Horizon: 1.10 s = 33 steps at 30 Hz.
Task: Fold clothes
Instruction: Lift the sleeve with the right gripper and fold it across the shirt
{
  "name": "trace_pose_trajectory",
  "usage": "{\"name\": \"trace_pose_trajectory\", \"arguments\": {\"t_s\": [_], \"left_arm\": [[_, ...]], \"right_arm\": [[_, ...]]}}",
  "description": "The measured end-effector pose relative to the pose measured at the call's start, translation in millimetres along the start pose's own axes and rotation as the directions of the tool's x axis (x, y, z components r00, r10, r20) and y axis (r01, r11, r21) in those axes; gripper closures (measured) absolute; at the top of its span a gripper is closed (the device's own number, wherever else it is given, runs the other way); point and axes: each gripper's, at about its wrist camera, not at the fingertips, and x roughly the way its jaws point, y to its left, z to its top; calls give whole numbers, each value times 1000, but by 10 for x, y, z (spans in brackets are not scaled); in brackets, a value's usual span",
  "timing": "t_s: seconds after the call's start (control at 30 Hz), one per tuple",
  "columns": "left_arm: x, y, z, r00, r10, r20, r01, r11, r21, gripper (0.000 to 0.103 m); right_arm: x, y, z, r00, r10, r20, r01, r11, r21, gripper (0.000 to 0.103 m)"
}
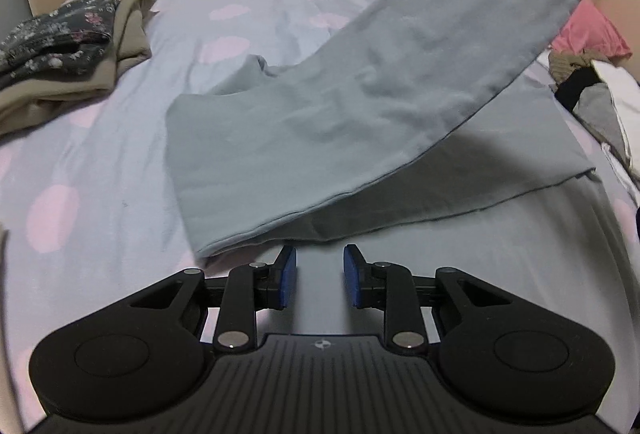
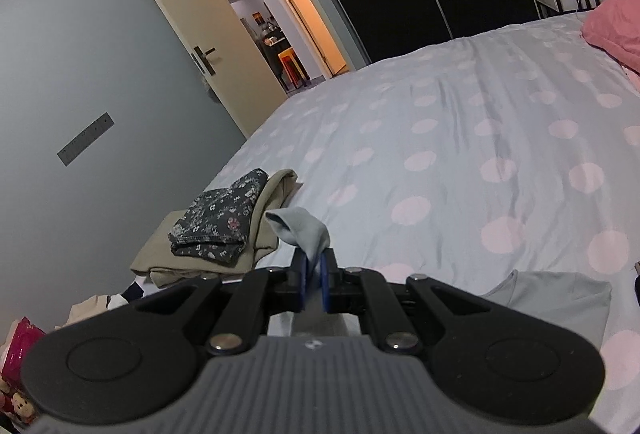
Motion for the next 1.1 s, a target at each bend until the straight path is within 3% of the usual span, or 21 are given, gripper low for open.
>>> {"name": "trace_pose_trajectory", "arguments": {"t_s": [0.1,0.23,0.47,0.63,0.8,0.87,1.1], "left_arm": [[5,3,37,998,-22,57,24,999,-28,79],[197,21,30,998,61,15,-60,998,-19,80],[245,151,-25,997,72,7,-72,996,-61,87],[204,183,0,997,73,36,-69,992,-103,87],[221,200,-15,995,95,19,-92,988,-122,89],[243,200,-49,994,109,6,-108,987,-116,95],[266,204,-70,993,117,-4,-116,986,-123,95]], "right_arm": [[-59,-32,30,1000,-4,16,4,1000,7,94],[-144,-100,53,999,-24,34,23,1000,16,94],[-293,-219,94,996,-57,66,56,998,31,95],[-343,-569,62,986,-163,43,159,984,77,95],[-191,-943,-94,965,-255,-55,260,956,139,95],[-158,-1039,-165,951,-297,-88,307,941,145,95],[56,-1474,-445,901,-390,-190,420,894,157,95]]}}
